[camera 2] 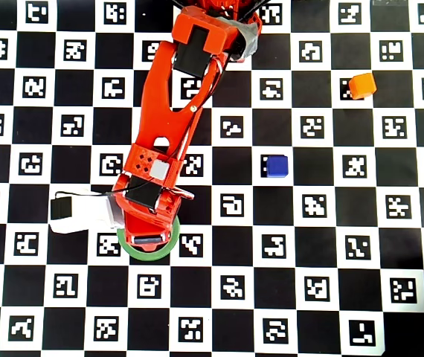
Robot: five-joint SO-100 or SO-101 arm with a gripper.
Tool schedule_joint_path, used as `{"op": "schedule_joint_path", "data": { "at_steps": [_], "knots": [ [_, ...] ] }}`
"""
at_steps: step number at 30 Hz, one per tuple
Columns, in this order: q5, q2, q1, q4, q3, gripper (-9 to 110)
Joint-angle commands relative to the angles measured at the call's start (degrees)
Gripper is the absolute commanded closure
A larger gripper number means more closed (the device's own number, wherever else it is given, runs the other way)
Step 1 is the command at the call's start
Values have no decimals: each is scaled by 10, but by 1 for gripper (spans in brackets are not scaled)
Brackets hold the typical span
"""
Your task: Grab the red cube then put it in the green circle then put the blue cube on top and finally the orange cube on top
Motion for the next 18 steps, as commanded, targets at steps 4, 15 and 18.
{"op": "schedule_joint_path", "data": {
  "at_steps": [4, 15, 18],
  "knots": [
    [0, 21, 7, -9, 0, 70],
    [16, 43, 4, 22, -25, 63],
    [20, 57, 6, 50, -47, 62]
  ]
}}
